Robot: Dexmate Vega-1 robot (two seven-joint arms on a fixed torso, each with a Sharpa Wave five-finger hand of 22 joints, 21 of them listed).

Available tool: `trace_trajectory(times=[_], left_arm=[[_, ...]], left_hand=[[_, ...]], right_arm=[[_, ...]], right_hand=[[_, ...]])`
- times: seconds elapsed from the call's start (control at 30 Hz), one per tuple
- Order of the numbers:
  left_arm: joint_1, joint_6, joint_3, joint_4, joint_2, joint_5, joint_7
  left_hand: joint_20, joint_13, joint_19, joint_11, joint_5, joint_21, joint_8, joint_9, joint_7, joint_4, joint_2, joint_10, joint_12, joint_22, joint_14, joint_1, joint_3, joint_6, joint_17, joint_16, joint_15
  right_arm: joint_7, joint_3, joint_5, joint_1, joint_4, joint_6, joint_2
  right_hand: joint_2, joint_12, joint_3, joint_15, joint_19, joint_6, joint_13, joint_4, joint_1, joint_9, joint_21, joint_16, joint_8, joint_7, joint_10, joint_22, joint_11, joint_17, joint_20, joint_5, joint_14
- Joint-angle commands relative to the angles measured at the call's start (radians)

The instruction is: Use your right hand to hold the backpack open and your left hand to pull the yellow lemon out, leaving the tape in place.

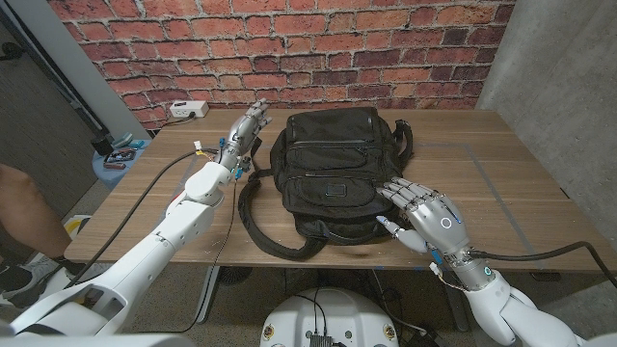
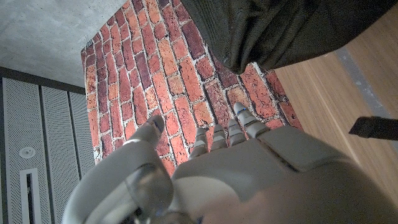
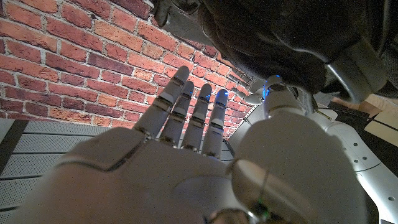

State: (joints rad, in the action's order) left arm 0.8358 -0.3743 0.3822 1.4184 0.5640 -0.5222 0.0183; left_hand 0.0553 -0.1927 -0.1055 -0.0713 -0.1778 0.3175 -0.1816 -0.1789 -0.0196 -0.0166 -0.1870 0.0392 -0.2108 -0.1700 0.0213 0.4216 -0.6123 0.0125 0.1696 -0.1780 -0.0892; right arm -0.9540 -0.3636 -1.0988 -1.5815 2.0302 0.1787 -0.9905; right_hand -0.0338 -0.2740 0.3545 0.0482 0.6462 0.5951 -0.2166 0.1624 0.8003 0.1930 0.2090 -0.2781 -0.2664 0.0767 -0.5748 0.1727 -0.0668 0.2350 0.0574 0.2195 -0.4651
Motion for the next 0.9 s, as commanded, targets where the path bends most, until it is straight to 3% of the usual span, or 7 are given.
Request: trace_trajectory(times=[0.03,0.9], left_arm=[[0.012,0.01,0.0,0.025,0.003,0.007,-0.019],[0.097,0.006,-0.031,0.09,0.019,0.0,-0.075]], left_hand=[[0.001,-0.004,-0.012,-0.005,-0.006,-0.007,-0.005,-0.002,0.0,-0.006,-0.002,-0.005,-0.005,-0.004,-0.008,0.011,0.0,0.01,0.004,-0.008,-0.001],[0.002,-0.004,-0.015,-0.002,-0.006,-0.015,-0.007,-0.002,-0.001,-0.005,-0.004,-0.007,-0.004,-0.005,-0.009,0.013,0.001,0.017,0.004,-0.008,0.0]], right_arm=[[-0.043,-0.055,0.037,0.065,-0.035,-0.005,-0.035],[-0.072,-0.12,0.102,0.173,-0.077,-0.093,-0.05]], right_hand=[[0.002,-0.004,0.0,0.115,0.008,0.009,-0.001,-0.004,0.013,0.004,-0.002,-0.004,-0.005,0.001,-0.013,0.0,0.0,0.003,0.032,0.003,-0.008],[0.006,-0.015,-0.009,0.126,0.013,0.049,-0.004,-0.009,0.018,0.004,-0.005,-0.015,-0.012,0.007,-0.046,0.0,-0.006,0.017,0.033,0.003,-0.026]])
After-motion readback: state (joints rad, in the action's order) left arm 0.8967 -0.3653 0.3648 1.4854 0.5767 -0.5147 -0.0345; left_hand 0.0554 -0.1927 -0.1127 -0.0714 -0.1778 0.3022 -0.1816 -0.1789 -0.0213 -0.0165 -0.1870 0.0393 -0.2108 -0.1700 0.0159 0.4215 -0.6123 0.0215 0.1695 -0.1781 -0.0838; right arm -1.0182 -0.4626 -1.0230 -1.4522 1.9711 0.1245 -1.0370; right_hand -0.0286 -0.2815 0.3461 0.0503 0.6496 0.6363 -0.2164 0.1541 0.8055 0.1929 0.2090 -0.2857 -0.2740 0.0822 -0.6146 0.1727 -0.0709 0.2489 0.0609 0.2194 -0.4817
